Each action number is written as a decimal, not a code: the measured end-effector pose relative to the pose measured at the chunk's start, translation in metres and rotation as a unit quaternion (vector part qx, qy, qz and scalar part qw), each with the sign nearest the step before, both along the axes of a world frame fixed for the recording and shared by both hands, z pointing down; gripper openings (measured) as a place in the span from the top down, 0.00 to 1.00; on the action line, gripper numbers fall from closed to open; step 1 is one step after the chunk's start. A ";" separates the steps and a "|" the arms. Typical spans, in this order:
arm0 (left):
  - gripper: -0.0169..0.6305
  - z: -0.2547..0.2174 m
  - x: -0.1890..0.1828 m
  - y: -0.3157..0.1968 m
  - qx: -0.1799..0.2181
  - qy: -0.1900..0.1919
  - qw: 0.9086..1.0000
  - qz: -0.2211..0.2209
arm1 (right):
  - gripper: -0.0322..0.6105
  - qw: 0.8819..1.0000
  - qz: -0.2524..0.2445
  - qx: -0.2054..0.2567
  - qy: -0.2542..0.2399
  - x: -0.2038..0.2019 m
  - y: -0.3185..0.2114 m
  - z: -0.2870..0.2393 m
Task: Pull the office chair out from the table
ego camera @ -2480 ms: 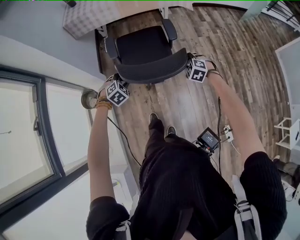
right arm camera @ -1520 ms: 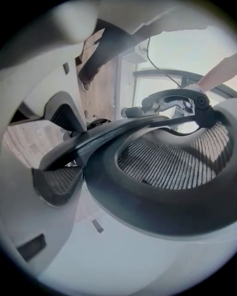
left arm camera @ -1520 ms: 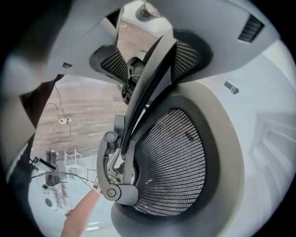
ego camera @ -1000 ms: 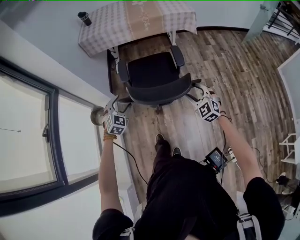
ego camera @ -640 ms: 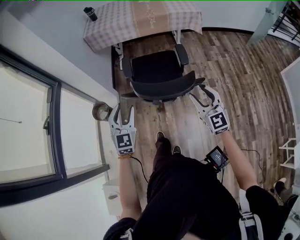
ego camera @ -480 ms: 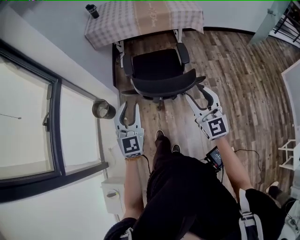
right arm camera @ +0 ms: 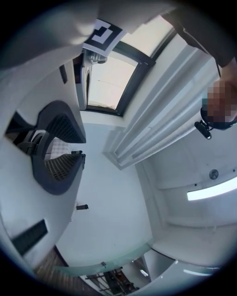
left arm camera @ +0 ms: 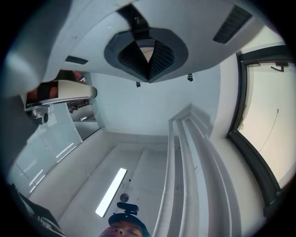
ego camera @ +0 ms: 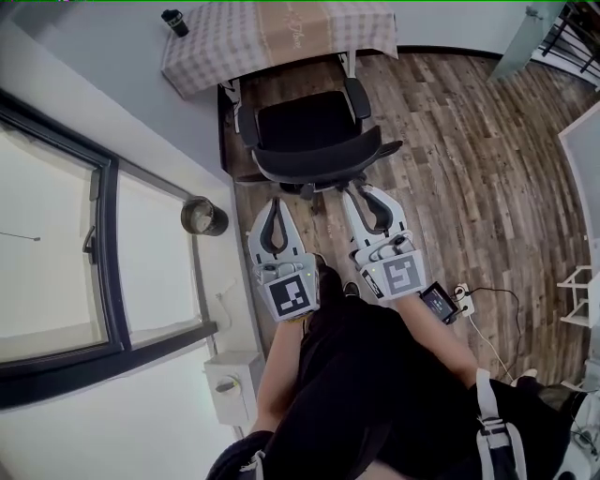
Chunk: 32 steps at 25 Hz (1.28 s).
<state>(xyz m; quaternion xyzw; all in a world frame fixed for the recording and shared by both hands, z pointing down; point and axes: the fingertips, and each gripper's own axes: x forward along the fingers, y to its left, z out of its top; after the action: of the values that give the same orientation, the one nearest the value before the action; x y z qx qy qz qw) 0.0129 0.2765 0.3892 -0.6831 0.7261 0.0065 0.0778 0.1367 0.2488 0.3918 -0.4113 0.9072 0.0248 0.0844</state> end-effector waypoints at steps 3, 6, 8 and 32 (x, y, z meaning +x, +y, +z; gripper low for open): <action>0.95 0.007 0.010 0.004 -0.003 -0.002 1.000 0.014 | 0.85 1.000 -0.002 -0.015 -0.002 -0.008 0.010 0.007; 0.95 0.014 0.016 0.003 -0.004 -0.010 1.000 0.024 | 0.90 1.000 0.007 -0.021 0.003 -0.014 0.013 0.015; 0.95 0.017 0.022 0.002 -0.001 -0.007 1.000 0.031 | 0.92 1.000 0.009 -0.022 0.007 -0.013 0.014 0.018; 0.95 0.034 0.036 -0.019 0.002 -0.037 0.998 0.048 | 0.95 0.999 0.001 -0.010 0.030 -0.020 -0.007 0.025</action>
<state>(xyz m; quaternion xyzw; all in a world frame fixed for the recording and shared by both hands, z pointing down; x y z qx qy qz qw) 0.0493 0.2578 0.4232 -0.7168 0.6891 -0.0137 0.1058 0.1165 0.2418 0.4171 -0.4123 0.9091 0.0280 0.0526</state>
